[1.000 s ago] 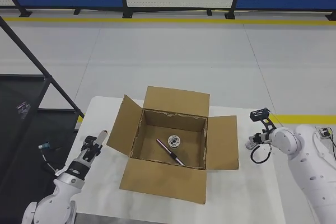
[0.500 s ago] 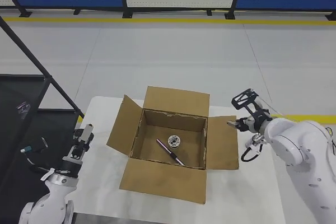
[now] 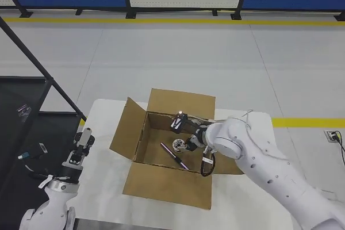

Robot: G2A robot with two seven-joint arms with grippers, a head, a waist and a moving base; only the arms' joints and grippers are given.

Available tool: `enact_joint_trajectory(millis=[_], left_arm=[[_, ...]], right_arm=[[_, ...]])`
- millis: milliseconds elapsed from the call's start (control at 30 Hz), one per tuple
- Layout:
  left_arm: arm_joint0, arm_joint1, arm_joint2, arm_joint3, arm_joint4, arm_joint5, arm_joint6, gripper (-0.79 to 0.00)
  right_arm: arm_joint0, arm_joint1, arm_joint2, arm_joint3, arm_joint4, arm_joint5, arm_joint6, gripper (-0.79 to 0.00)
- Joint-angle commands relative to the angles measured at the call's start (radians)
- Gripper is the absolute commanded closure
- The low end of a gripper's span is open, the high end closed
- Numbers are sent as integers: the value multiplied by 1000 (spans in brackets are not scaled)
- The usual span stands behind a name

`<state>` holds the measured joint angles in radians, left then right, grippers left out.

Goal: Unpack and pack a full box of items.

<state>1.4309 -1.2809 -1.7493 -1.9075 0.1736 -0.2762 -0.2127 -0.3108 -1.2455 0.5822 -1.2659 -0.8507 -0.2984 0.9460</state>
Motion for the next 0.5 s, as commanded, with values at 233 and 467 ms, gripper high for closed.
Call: enact_joint_trajectory(millis=[233,467], left_arm=[[0,0,0,0,0,0,0,-785],[0,0,0,0,0,0,0,-785]], right_arm=[[74,-178,-178,344,92,28,-148,-785],[98,-276,-230,555,45,139,-236,-785]])
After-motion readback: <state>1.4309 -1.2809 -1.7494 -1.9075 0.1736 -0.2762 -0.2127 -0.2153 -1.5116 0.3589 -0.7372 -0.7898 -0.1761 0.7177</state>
